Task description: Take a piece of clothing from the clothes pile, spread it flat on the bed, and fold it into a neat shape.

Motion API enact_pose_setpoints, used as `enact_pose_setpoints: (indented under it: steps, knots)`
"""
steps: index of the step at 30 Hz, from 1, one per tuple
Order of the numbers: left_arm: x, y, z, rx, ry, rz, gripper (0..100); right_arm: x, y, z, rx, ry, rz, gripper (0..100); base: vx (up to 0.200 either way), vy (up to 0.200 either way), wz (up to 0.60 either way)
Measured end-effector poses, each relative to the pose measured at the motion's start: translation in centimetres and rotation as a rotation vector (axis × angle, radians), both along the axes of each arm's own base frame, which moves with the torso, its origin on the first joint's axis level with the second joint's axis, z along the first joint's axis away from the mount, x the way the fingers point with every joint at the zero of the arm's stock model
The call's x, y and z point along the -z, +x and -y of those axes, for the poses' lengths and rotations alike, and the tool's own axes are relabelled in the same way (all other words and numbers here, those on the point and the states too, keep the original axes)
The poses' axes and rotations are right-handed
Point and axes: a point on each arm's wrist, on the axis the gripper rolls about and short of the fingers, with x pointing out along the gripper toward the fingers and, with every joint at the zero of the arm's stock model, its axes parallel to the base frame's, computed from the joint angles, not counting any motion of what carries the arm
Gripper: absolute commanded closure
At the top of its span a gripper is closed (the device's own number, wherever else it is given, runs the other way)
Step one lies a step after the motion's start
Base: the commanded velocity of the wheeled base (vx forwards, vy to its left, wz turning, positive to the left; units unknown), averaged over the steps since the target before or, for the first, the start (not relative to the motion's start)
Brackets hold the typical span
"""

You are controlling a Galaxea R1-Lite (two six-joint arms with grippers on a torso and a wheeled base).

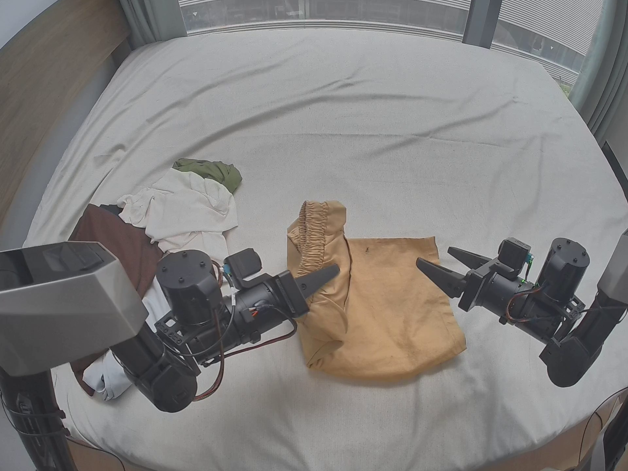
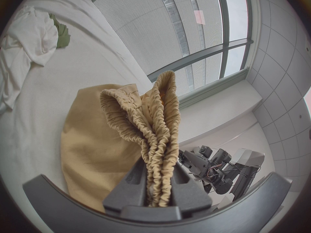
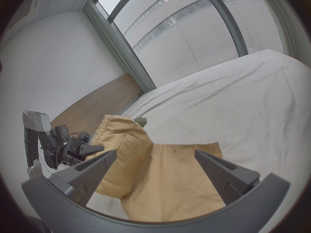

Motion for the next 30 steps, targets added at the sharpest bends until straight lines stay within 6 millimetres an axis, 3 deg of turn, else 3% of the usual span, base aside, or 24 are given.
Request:
enact_pose_setpoints:
  steps: [13,29,30]
  knots:
    - [1.6,1.3,3.1,0.022,0.014,-0.037,100,-0.8,0.2,0.0,0.002,0.016,0.028,0,0.0,0.0,0.0]
    - [1.8,2.5,5.7,0.052,0.024,-0.052,100,-0.9,0.3,0.2,0.01,0.018,0.034,0,0.0,0.0,0.0]
    - [1.8,2.6,5.8,0.047,0.023,-0.051,0,-0.9,0.3,0.2,0.011,0.019,0.034,0,0.0,0.0,0.0]
